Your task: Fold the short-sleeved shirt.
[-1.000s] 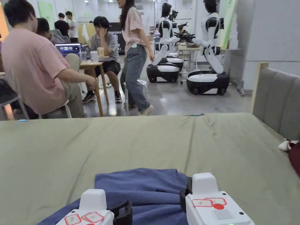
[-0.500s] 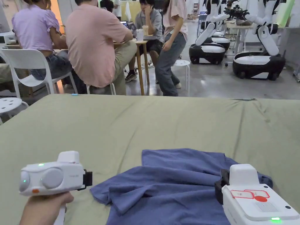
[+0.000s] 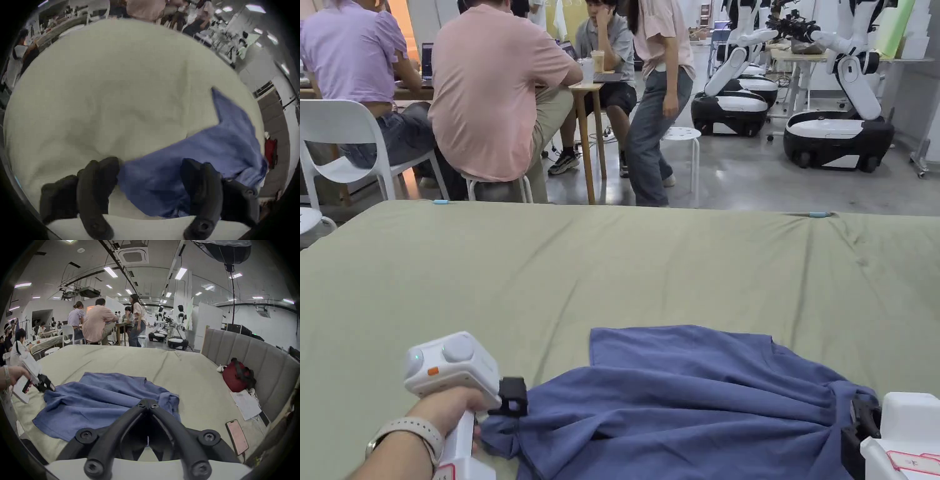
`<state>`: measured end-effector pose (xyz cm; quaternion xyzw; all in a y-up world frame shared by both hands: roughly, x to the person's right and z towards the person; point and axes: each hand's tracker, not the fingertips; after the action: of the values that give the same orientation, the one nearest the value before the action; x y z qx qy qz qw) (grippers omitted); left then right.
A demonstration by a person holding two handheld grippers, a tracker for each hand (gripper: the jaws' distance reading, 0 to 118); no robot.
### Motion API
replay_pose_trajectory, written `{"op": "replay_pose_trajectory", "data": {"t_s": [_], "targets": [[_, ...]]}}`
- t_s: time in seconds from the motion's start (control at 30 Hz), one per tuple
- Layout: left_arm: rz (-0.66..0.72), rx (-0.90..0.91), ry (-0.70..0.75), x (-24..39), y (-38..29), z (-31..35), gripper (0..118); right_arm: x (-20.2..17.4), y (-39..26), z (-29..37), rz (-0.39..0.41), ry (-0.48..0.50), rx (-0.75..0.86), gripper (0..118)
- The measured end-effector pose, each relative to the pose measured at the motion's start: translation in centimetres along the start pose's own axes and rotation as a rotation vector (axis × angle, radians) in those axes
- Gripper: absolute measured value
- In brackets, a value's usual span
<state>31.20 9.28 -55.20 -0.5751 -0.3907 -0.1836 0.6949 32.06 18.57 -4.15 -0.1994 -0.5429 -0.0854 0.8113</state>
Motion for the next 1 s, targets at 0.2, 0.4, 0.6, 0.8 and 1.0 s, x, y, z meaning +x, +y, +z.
{"op": "replay_pose_trajectory", "data": {"t_s": [0.2,0.4,0.6,0.8,1.0], "targets": [[-0.312,0.066,0.164,2.7,0.2,0.9,1,2.7,-0.5,-1.2,-0.011,-0.022,-0.027,0],[-0.297,0.355,0.066,4.4,-1.0,7.4,1,9.6,0.6,-4.8,-0.007,-0.081,-0.105,0],[-0.354,0.453,0.024,6.4,-3.5,11.7,1,15.6,0.8,-13.1,0.008,0.002,-0.295,0],[-0.36,0.461,0.023,6.1,-3.7,11.9,1,16.1,-0.7,-20.3,-0.051,0.107,-0.383,84],[-0.345,0.436,0.031,5.4,-3.6,10.8,2,12.2,-2.7,-25.8,0.021,0.18,-0.472,93]]}}
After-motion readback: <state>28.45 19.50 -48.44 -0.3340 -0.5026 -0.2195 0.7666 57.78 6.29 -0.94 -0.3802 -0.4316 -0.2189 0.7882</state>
